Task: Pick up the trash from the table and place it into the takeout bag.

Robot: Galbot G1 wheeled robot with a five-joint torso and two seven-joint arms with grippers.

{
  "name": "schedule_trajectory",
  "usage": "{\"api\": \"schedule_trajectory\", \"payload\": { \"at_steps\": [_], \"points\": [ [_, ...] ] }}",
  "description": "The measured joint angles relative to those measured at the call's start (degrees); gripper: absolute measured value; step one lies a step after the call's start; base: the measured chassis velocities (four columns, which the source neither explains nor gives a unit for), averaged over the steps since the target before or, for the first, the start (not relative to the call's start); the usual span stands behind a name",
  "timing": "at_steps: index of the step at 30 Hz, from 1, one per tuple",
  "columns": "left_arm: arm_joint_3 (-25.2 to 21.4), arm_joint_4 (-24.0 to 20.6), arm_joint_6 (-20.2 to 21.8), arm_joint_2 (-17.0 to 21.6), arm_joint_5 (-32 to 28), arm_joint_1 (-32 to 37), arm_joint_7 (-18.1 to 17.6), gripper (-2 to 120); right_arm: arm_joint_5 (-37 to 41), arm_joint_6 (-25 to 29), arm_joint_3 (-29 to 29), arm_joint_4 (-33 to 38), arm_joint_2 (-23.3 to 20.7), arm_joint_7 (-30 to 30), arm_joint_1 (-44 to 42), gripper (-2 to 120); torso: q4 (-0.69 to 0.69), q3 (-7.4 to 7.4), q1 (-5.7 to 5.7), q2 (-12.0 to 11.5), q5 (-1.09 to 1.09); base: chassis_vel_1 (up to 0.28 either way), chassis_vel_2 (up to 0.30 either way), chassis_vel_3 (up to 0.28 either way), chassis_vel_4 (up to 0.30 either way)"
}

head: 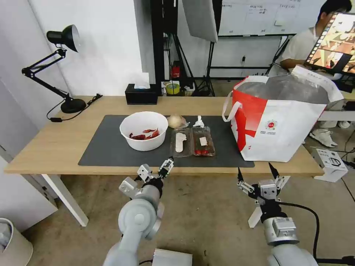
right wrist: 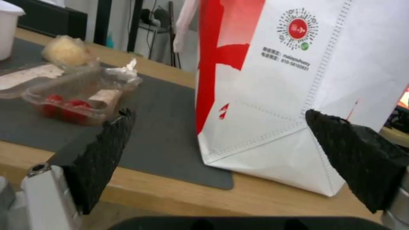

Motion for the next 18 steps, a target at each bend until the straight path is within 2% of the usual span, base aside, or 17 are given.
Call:
{"api": "schedule_trajectory", "payload": {
  "at_steps": [2, 7, 10, 18],
  "points": [
    [-0.4, -1.1, 0.6, 0.3, 0.9, 2.0, 0.0, 100, 0.0, 0.0, -0.2, 0.0, -0.1, 0.0, 0.3, 100, 0.07, 0.00, 0.00, 0.0, 0.00, 0.000, 0.000, 0.000, 0.000],
    [-1.6, -3.0, 0.9, 1.2, 1.2, 4.4, 0.1, 100, 0.0, 0.0, -0.4, -0.1, 0.0, 0.1, 0.3, 100, 0.07, 0.00, -0.01, 0.0, 0.00, 0.000, 0.000, 0.000, 0.000],
    [-3.1, -5.8, 1.0, 1.9, 0.7, 6.4, 0.6, 100, 0.0, 0.0, -0.7, -0.1, 0.2, 0.1, 0.3, 100, 0.09, 0.01, -0.02, 0.0, 0.01, 0.000, 0.000, 0.000, 0.000],
    [-2.7, -8.0, 0.1, 0.3, -1.0, 5.9, 2.3, 100, -0.1, 0.0, -0.8, 1.0, 0.1, 0.1, -0.3, 100, 0.08, 0.01, -0.04, 0.0, 0.01, 0.000, 0.000, 0.000, 0.000]
  ]
}}
